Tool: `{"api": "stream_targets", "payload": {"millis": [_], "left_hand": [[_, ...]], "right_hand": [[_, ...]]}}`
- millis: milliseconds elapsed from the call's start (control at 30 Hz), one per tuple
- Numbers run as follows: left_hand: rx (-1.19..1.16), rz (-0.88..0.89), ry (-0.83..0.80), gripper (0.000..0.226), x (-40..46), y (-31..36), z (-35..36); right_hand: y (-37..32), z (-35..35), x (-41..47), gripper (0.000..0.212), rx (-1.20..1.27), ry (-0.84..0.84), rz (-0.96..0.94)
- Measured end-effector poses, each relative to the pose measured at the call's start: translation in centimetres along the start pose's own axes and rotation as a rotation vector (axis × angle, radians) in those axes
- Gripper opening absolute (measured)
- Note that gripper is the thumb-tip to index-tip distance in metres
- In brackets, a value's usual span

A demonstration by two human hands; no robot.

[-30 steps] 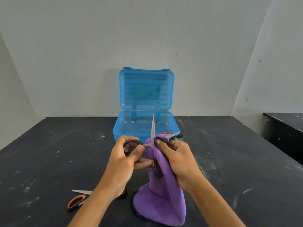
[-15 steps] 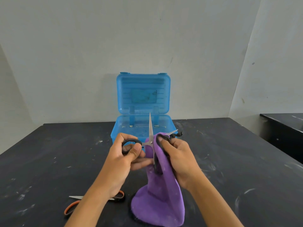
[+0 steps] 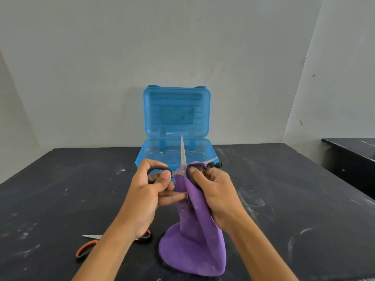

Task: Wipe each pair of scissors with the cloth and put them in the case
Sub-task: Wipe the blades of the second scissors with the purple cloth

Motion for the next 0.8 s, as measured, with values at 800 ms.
{"api": "stream_targets", "payload": {"millis": [800], "left_hand": [[0.025, 0.003, -0.048, 0.013, -1.0, 0.5, 0.3]], "right_hand": [[-0.8, -0.5, -0.4, 0.040, -0.014, 0.048, 0.024]]}}
Point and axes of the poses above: each hand's wrist, its own x-axis towards the middle knuckle, its own z-axis out of the palm, y = z × x, the point moved 7 cm from there along x, towards the middle knuckle, and after that the axes turned 15 degrees about y, right-handed, at the moved point
